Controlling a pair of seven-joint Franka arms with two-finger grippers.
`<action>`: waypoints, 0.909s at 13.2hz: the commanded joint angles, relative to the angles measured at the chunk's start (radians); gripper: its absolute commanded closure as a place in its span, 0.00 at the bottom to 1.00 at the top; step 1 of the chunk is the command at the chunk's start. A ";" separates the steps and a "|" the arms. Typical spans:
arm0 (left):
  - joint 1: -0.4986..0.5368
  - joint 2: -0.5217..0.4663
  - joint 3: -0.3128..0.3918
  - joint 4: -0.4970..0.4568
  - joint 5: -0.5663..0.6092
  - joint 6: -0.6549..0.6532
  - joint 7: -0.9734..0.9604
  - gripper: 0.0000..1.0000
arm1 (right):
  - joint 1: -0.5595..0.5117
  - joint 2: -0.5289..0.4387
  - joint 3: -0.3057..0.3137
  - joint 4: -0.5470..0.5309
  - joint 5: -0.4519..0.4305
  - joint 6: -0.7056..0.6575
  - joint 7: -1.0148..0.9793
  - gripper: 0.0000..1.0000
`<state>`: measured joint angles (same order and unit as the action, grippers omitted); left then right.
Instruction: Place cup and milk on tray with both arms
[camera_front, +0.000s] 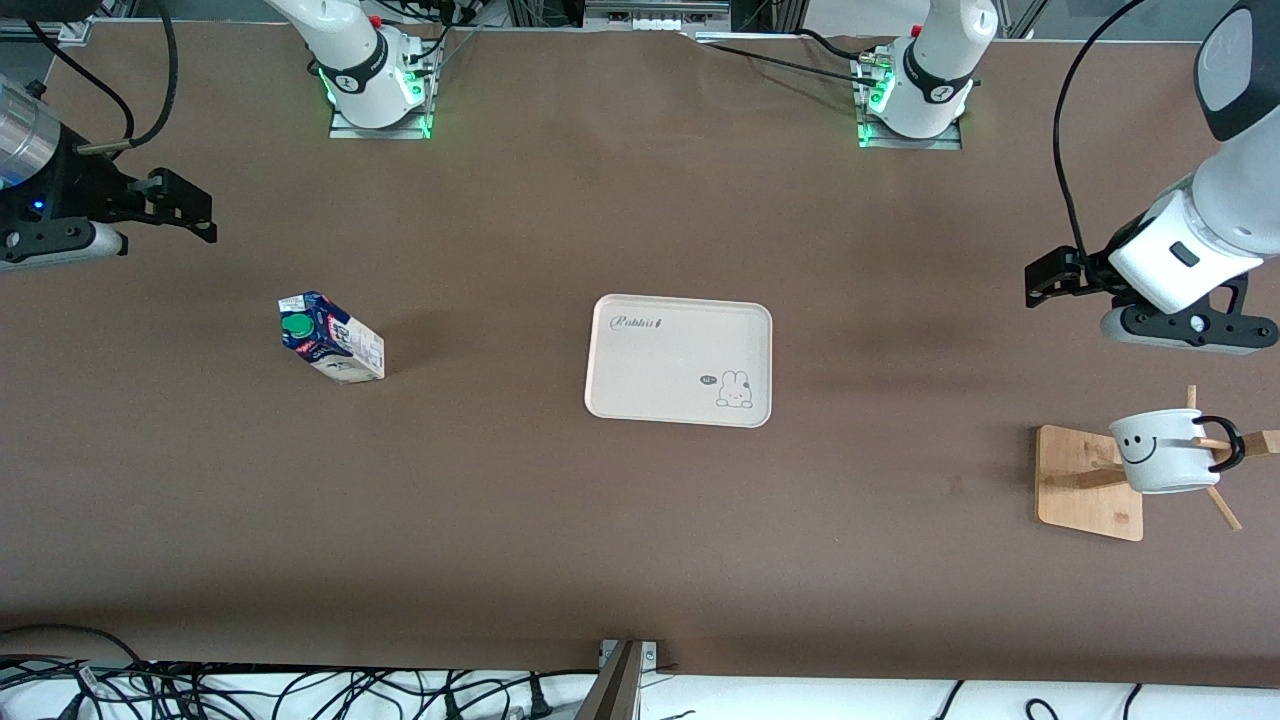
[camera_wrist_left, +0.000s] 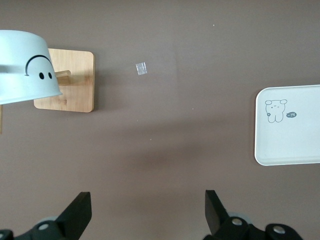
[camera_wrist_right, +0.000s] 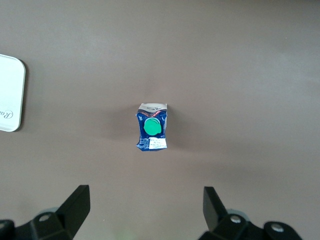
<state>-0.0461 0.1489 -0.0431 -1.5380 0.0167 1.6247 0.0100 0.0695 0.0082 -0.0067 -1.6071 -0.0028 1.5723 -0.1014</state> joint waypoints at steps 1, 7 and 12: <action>0.003 0.079 0.003 0.120 -0.009 -0.028 -0.001 0.00 | 0.001 0.007 0.004 0.006 0.003 0.014 -0.007 0.00; 0.012 0.097 0.014 0.114 -0.003 -0.019 -0.014 0.00 | 0.003 0.019 0.001 0.013 0.004 0.023 -0.020 0.00; 0.012 0.086 0.009 0.090 0.000 -0.008 -0.141 0.00 | 0.003 0.126 0.001 0.013 0.001 0.048 -0.018 0.00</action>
<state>-0.0328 0.2327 -0.0292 -1.4583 0.0167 1.6257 -0.0593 0.0725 0.0624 -0.0045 -1.6090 -0.0030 1.6148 -0.1048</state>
